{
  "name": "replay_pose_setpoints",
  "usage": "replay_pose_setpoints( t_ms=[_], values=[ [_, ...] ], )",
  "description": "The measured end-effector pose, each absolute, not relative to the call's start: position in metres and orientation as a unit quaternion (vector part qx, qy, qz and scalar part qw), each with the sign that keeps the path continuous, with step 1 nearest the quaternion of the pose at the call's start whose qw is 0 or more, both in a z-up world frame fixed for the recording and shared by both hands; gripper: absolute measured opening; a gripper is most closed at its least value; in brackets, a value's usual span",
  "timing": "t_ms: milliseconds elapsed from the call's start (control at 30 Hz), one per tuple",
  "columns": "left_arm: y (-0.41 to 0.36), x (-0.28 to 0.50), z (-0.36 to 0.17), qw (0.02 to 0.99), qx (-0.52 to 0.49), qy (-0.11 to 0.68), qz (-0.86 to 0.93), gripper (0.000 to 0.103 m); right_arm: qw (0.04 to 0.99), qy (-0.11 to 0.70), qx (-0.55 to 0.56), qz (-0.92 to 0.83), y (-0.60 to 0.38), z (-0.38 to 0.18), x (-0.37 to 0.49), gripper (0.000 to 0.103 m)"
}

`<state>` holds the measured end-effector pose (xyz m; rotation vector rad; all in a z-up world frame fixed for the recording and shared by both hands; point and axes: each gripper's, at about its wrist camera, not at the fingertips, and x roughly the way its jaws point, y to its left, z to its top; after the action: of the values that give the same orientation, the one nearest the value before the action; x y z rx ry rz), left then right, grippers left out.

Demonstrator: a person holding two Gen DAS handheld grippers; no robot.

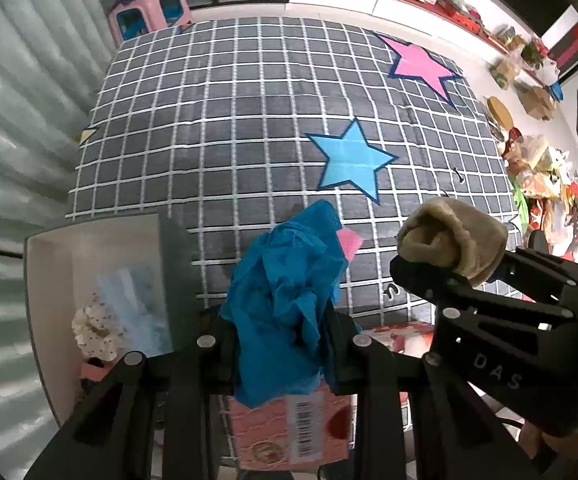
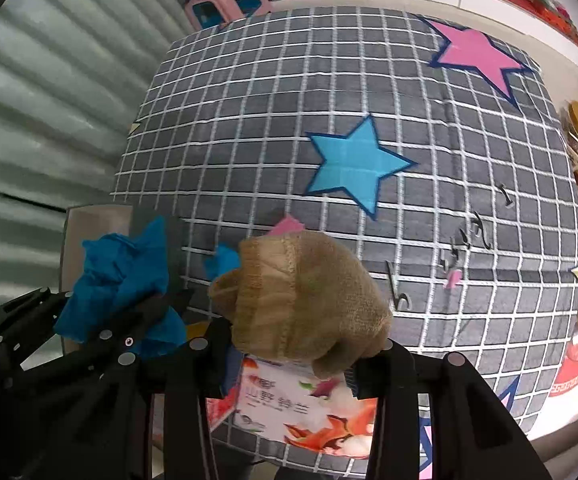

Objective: Organize soft objects
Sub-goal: 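Carry the beige sock and blue cloth over the white box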

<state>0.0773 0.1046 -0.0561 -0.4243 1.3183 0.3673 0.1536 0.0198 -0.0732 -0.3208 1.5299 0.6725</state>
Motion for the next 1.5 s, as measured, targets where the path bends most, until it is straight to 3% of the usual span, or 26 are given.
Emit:
replay_pose_setpoints(
  t_ms=[900, 1500],
  values=[
    [0.191, -0.045, -0.055, 0.749, -0.247, 0.572, 0.225, 0.032, 0.643, 0.651, -0.204, 0.348, 0.132, -0.059, 0.063, 0.042],
    [0.227, -0.107, -0.086, 0.713, -0.283, 0.585, 0.263, 0.032, 0.611, 0.656, -0.233, 0.377, 0.182, -0.074, 0.012, 0.042]
  ],
)
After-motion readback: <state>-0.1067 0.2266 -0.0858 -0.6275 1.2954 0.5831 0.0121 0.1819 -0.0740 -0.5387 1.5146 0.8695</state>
